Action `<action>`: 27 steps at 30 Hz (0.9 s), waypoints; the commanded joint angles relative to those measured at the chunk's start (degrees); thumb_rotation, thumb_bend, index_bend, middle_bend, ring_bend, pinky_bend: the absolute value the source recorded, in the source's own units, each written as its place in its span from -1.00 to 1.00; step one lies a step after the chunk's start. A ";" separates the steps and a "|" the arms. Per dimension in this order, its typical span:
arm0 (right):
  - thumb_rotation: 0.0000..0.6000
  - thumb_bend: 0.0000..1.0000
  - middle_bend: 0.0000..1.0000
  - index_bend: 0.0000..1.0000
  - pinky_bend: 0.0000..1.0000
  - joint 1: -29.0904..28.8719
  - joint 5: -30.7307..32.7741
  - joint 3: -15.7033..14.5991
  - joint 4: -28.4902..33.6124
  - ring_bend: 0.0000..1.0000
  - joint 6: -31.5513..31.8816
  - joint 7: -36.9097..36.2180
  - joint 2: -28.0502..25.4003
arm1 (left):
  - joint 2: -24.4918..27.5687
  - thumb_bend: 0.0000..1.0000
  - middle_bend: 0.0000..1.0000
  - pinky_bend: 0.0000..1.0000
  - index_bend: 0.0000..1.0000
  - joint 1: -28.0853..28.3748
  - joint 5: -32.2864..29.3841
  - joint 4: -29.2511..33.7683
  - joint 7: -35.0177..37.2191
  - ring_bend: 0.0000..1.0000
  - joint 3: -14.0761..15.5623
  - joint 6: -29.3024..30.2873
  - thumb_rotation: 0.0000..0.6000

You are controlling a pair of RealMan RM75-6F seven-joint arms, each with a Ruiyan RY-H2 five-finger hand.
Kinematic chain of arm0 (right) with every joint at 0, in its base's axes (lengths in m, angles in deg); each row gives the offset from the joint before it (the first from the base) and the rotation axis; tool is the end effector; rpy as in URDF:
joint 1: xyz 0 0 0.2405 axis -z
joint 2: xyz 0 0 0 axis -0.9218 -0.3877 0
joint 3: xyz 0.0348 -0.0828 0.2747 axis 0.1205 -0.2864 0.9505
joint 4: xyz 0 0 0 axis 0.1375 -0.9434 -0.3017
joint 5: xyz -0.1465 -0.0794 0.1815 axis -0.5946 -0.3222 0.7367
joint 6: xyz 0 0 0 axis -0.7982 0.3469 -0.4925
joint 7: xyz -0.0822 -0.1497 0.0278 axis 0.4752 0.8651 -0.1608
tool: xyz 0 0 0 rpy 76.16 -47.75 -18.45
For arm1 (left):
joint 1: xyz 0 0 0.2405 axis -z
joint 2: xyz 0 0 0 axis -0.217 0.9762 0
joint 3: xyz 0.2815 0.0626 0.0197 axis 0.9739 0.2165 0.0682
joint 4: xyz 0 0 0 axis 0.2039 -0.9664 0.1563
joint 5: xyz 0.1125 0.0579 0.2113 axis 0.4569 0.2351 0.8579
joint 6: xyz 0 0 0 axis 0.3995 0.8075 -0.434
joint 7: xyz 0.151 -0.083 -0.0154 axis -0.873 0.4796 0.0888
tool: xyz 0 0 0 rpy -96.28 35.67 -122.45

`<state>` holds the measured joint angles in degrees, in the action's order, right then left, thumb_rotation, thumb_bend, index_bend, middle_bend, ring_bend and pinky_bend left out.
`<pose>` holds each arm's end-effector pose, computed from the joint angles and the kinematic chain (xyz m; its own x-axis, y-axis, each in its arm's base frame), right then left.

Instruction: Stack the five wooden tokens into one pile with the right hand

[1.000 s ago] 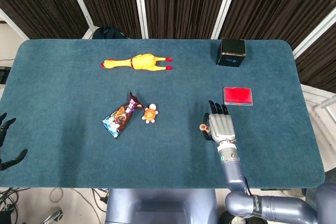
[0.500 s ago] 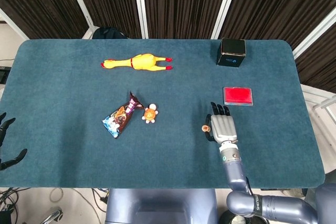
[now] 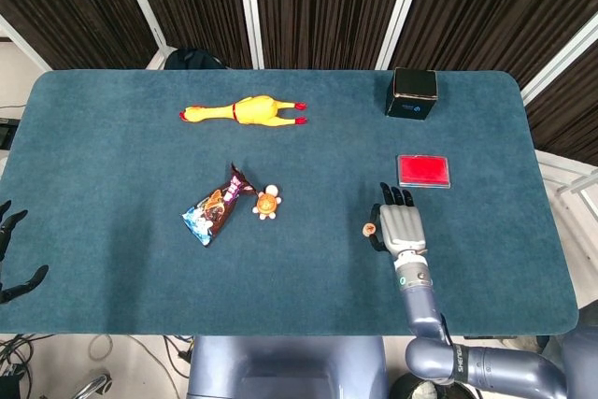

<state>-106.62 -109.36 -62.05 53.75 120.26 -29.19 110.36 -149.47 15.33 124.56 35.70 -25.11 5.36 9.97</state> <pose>-0.1780 -0.3675 -0.0530 0.3689 -0.3057 0.8777 -0.9179 0.0286 0.3958 -0.3635 0.2059 0.1572 0.3591 -0.0490 0.9320 0.9330 0.0440 -0.3571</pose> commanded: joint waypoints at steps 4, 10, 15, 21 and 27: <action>1.00 -0.14 -0.99 0.12 -1.00 0.13 0.41 -0.05 -0.59 -1.00 -0.53 -0.63 -0.01 | 0.01 -0.59 -1.00 -0.99 -0.70 -0.05 -0.02 0.03 -0.02 -1.00 -0.01 0.08 1.00; 1.00 -0.14 -0.99 0.12 -1.00 0.26 0.25 -0.19 -0.87 -1.00 -0.51 -1.07 0.01 | 0.01 -0.59 -1.00 -0.99 -0.70 -0.01 -0.04 0.00 -0.02 -1.00 0.00 -0.03 1.00; 1.00 -0.14 -0.99 0.12 -1.00 -0.01 0.06 -0.13 -1.11 -1.00 -0.32 -0.88 0.41 | 0.01 -0.59 -1.00 -0.99 -0.70 -0.04 -0.03 0.05 -0.03 -1.00 -0.02 0.05 1.00; 1.00 -0.14 -0.99 0.12 -1.00 -0.20 0.91 -0.01 -1.77 -1.00 -0.40 -0.52 0.82 | 0.05 -0.59 -1.00 -0.99 -0.70 -0.05 -0.01 -0.02 0.07 -1.00 0.01 0.02 1.00; 1.00 -0.14 -0.99 0.12 -1.00 -0.22 1.47 0.09 -2.34 -1.00 -0.81 -0.69 0.85 | 0.02 -0.59 -1.00 -0.99 -0.70 -0.03 -0.03 -0.03 0.05 -1.00 -0.03 0.02 1.00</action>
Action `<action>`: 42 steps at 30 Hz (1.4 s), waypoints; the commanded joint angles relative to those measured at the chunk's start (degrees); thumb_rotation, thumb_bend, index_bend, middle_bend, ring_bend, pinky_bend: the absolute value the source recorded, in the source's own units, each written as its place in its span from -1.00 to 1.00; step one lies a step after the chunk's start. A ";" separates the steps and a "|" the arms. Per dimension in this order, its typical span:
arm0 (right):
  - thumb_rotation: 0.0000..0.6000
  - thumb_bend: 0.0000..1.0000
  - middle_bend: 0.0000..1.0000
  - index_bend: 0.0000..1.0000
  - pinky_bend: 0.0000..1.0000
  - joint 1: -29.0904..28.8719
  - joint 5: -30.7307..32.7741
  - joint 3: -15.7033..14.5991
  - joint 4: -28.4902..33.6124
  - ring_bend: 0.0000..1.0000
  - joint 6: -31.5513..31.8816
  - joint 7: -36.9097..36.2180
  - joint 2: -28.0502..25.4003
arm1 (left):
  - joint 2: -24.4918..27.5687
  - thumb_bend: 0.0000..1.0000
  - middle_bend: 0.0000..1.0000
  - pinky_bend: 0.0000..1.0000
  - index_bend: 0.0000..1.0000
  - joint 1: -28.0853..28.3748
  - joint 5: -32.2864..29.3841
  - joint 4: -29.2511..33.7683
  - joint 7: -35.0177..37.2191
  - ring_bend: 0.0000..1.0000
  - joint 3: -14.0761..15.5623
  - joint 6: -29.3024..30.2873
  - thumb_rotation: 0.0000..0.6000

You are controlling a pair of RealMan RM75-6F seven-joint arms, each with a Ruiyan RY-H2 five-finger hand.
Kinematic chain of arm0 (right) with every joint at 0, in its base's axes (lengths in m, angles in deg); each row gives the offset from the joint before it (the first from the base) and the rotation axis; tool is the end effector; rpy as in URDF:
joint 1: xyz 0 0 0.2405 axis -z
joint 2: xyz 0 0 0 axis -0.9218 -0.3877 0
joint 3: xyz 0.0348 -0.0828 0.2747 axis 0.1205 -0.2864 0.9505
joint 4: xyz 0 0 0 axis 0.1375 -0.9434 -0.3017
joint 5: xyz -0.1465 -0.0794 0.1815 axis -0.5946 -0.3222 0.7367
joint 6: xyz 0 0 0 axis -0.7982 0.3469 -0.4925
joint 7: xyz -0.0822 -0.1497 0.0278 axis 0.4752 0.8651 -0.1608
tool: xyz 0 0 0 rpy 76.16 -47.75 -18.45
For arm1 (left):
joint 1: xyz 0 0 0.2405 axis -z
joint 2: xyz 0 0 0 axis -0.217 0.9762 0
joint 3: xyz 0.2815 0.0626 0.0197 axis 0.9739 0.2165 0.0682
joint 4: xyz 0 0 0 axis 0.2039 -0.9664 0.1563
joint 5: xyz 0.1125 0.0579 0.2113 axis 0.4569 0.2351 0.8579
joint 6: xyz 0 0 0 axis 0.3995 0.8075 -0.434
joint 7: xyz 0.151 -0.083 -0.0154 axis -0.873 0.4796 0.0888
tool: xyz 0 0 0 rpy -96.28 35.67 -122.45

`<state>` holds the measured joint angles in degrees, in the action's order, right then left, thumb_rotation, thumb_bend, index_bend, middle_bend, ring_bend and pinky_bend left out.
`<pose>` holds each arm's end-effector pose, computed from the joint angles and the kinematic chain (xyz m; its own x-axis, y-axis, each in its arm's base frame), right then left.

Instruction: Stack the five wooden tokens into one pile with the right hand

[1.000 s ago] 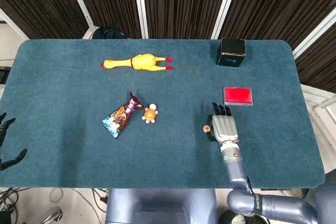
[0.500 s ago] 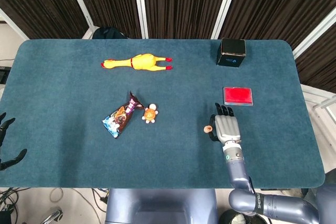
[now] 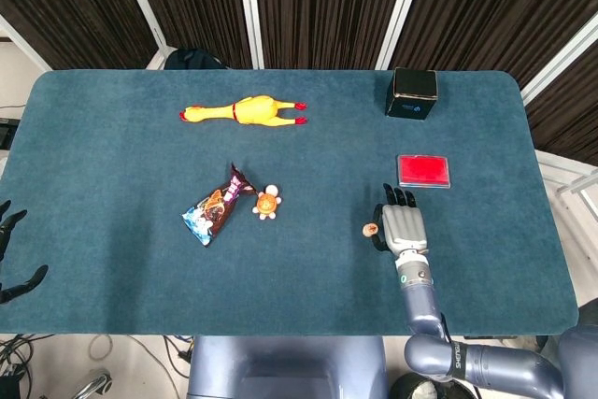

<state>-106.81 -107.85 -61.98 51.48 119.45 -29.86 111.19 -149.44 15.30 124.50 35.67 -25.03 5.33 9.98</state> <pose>-0.1867 -0.3713 -0.0585 0.3604 -0.3193 0.8765 -0.9161 0.0557 0.3970 -0.3639 0.2058 0.1577 0.3587 -0.0497 0.9321 0.9331 0.0454 -0.3567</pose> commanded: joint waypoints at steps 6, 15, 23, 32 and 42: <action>1.00 -0.14 -0.99 0.12 -1.00 -0.27 -0.21 0.03 0.19 -1.00 0.04 0.21 0.03 | -0.06 -0.59 -1.00 -0.99 -0.70 -0.05 0.14 0.04 -0.15 -1.00 0.05 0.14 1.00; 1.00 -0.14 -0.99 0.09 -1.00 -0.44 0.45 0.09 -0.30 -1.00 -0.26 0.25 0.40 | -0.02 -0.59 -1.00 -0.99 -0.70 -0.02 0.21 0.05 -0.03 -1.00 0.03 0.13 1.00; 1.00 -0.14 -0.99 0.06 -1.00 -0.57 0.28 -0.10 -0.42 -1.00 -0.23 0.39 0.57 | -0.01 -0.59 -1.00 -0.99 -0.70 -0.04 0.16 0.01 0.00 -1.00 0.01 0.16 1.00; 1.00 -0.14 -0.99 0.02 -1.00 -0.84 0.04 -0.12 -0.22 -1.00 0.17 0.95 0.56 | -0.06 -0.59 -1.00 -0.99 -0.70 -0.05 0.14 0.02 -0.13 -1.00 0.02 0.16 1.00; 1.00 -0.14 -0.99 -0.02 -1.00 -0.87 0.49 -0.12 -0.37 -1.00 0.19 1.11 0.74 | 0.03 -0.59 -1.00 -0.99 -0.70 -0.06 0.03 0.08 -0.07 -1.00 0.01 0.08 1.00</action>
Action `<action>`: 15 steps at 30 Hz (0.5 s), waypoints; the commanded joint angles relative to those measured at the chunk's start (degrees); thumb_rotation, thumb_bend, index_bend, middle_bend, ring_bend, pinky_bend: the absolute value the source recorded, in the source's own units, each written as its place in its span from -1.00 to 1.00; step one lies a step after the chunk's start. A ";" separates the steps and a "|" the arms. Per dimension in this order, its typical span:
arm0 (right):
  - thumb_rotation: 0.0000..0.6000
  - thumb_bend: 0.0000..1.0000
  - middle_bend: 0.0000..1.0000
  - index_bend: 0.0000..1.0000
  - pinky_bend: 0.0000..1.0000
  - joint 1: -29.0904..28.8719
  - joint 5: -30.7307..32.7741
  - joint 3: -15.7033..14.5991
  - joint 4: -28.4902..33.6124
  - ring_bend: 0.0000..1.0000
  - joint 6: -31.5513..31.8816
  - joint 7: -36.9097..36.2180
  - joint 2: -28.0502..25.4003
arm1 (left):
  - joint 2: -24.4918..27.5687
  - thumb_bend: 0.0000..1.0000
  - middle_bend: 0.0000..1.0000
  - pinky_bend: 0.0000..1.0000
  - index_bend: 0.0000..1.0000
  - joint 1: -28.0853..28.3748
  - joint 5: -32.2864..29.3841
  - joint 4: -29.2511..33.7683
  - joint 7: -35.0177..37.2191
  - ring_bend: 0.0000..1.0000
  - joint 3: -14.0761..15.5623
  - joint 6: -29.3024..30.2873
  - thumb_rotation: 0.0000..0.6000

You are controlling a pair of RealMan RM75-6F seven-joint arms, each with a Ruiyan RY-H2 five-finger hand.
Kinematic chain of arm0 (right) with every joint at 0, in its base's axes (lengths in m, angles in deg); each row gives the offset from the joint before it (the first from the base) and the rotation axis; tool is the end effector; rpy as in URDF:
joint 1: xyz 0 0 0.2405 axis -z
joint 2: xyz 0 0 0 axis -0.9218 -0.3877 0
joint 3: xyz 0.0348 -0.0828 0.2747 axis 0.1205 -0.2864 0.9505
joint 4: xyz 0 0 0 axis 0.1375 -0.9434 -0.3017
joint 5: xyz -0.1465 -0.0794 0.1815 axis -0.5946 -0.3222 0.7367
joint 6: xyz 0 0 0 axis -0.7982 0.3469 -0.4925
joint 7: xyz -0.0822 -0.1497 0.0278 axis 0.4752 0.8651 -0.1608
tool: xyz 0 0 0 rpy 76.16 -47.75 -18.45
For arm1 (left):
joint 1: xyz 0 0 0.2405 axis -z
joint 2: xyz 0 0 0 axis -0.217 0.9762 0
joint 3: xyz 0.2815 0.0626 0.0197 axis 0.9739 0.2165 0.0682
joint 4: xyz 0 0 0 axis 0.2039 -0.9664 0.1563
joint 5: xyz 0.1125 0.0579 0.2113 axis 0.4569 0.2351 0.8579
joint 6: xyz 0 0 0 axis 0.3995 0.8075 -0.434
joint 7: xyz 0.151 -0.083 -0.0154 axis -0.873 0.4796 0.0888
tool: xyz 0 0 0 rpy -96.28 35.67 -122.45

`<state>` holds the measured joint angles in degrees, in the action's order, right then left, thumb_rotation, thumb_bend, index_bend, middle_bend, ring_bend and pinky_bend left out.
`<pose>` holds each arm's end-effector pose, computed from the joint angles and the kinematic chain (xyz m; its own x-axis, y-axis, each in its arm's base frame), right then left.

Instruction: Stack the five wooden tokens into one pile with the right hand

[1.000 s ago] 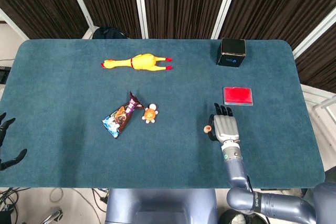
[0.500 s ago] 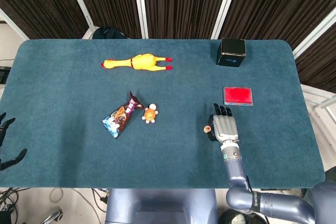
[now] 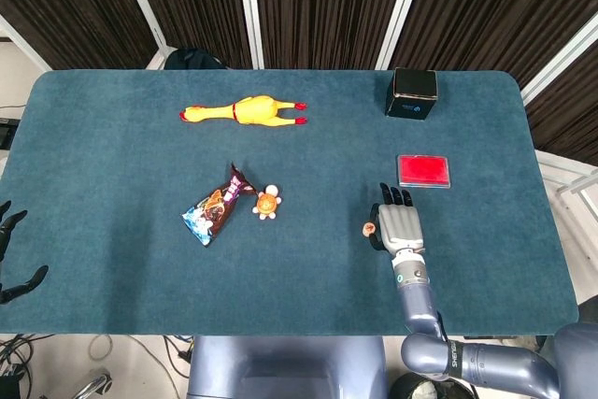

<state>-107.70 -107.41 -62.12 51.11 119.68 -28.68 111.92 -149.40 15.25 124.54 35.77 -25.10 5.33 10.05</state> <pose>-0.1815 -0.3721 -0.0629 0.3783 -0.3221 0.8678 -0.9100 0.0422 0.4124 -0.3635 0.2055 0.1578 0.3590 -0.0504 0.9320 0.9330 0.0454 -0.3569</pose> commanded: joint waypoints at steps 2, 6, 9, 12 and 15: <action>1.00 -0.14 -0.99 -0.03 -1.00 -0.05 -0.04 0.02 0.00 -1.00 -0.06 0.03 -0.03 | -0.01 -0.59 -1.00 -0.99 -0.70 0.01 -0.01 0.00 0.01 -1.00 0.01 -0.03 1.00; 1.00 -0.14 -0.99 -0.06 -1.00 -0.09 -0.20 0.00 0.21 -1.00 0.10 0.14 -0.12 | -0.02 -0.59 -1.00 -0.99 -0.70 0.01 -0.03 0.00 -0.06 -1.00 0.00 -0.04 1.00; 1.00 -0.14 -0.99 -0.08 -1.00 -0.10 -0.31 -0.11 0.24 -1.00 0.34 0.35 -0.11 | -0.01 -0.59 -1.00 -0.99 -0.70 0.01 -0.05 0.00 -0.10 -1.00 0.02 -0.08 1.00; 1.00 -0.14 -0.99 -0.12 -1.00 -0.10 -0.23 -0.13 0.19 -1.00 0.44 0.48 -0.08 | -0.02 -0.59 -1.00 -0.99 -0.70 0.01 -0.01 0.02 -0.16 -1.00 0.02 -0.05 1.00; 1.00 -0.14 -0.99 -0.13 -1.00 -0.11 -0.11 -0.12 0.19 -1.00 0.52 0.61 -0.09 | -0.01 -0.59 -1.00 -0.99 -0.70 -0.01 -0.06 0.04 -0.18 -1.00 0.03 -0.08 1.00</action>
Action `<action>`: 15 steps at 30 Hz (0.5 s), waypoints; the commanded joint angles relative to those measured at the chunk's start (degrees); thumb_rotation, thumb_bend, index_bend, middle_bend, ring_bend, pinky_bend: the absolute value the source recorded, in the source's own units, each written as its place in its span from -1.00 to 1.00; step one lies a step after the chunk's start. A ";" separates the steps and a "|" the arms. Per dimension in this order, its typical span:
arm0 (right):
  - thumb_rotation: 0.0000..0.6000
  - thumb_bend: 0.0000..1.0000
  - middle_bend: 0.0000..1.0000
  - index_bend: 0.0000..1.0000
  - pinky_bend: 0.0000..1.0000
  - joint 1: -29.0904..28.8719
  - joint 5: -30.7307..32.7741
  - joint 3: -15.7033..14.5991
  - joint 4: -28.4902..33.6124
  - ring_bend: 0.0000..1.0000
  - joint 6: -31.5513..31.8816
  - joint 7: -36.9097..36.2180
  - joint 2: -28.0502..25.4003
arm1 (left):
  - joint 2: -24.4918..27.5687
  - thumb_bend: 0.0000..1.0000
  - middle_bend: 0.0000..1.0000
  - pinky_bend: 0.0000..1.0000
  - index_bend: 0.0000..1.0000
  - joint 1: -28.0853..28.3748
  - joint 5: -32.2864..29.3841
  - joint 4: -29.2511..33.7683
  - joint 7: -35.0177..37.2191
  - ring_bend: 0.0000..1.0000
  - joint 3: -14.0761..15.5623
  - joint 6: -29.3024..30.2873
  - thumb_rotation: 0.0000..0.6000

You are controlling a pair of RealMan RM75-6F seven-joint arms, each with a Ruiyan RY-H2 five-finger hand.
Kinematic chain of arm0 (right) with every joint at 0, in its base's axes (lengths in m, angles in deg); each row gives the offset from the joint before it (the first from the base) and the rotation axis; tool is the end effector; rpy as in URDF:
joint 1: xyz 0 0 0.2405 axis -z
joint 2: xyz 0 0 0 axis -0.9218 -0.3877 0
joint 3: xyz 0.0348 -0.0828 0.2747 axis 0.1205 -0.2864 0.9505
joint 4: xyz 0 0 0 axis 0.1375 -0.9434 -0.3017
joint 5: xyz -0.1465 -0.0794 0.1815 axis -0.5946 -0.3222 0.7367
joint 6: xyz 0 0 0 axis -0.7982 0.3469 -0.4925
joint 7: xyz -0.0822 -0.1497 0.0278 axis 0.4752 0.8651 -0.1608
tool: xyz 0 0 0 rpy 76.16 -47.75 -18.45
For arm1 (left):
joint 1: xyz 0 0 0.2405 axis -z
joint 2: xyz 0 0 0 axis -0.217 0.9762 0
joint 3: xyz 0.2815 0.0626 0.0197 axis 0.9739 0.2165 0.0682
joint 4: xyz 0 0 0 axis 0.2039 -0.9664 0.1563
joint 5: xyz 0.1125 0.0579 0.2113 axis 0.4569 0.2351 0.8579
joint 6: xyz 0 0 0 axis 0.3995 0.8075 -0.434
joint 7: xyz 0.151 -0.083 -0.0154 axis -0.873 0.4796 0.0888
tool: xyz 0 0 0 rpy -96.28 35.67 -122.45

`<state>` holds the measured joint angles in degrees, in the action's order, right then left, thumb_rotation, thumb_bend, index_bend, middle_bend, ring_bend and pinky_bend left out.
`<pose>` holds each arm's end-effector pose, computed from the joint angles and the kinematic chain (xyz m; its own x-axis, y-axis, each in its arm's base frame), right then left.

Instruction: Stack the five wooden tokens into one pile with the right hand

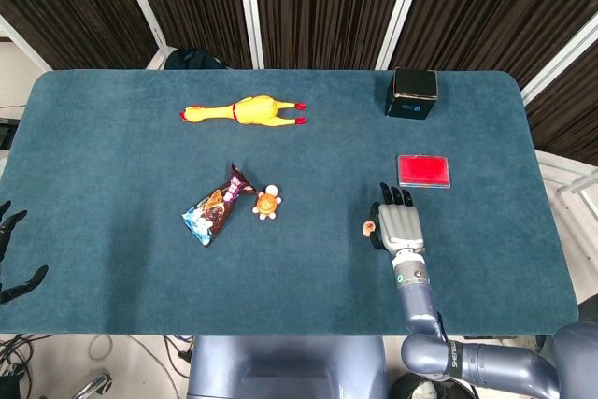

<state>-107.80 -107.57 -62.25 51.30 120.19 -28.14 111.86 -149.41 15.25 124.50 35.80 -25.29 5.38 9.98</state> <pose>-0.1807 -0.3720 -0.0616 0.3897 -0.3163 0.8649 -0.9056 0.0391 0.4223 -0.3637 0.2053 0.1574 0.3614 -0.0482 0.9312 0.9320 0.0464 -0.3594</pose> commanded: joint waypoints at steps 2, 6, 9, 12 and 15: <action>1.00 -0.14 -0.99 -0.13 -1.00 -0.01 0.12 0.02 0.08 -1.00 0.02 0.15 -0.10 | 0.00 -0.59 -1.00 -0.99 -0.70 0.00 -0.03 0.01 0.02 -1.00 -0.03 0.01 1.00; 1.00 -0.13 -0.99 -0.13 -1.00 0.06 0.20 -0.06 0.35 -1.00 0.16 0.32 -0.31 | -0.03 -0.59 -1.00 -0.99 -0.70 0.01 0.01 -0.02 -0.01 -1.00 -0.04 0.04 1.00; 1.00 -0.14 -0.99 -0.13 -1.00 0.13 0.17 -0.01 0.72 -1.00 0.27 0.29 -0.53 | -0.07 -0.59 -1.00 -0.99 -0.70 0.02 0.16 0.00 -0.01 -1.00 -0.01 0.11 1.00; 1.00 -0.14 -0.99 -0.13 -1.00 0.25 -0.18 0.19 1.45 -1.00 0.65 0.09 -1.01 | -0.06 -0.59 -1.00 -0.99 -0.70 0.02 0.08 -0.07 0.02 -1.00 -0.04 0.09 1.00; 1.00 -0.14 -0.99 -0.18 -1.00 0.49 -0.69 0.58 2.93 -1.00 1.42 -0.08 -2.02 | -0.09 -0.59 -1.00 -0.99 -0.70 0.04 0.01 -0.12 -0.04 -1.00 -0.05 0.02 1.00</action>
<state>-107.45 -108.00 -61.88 53.61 121.23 -28.12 110.33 -149.51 15.28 124.52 35.68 -25.33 5.33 10.00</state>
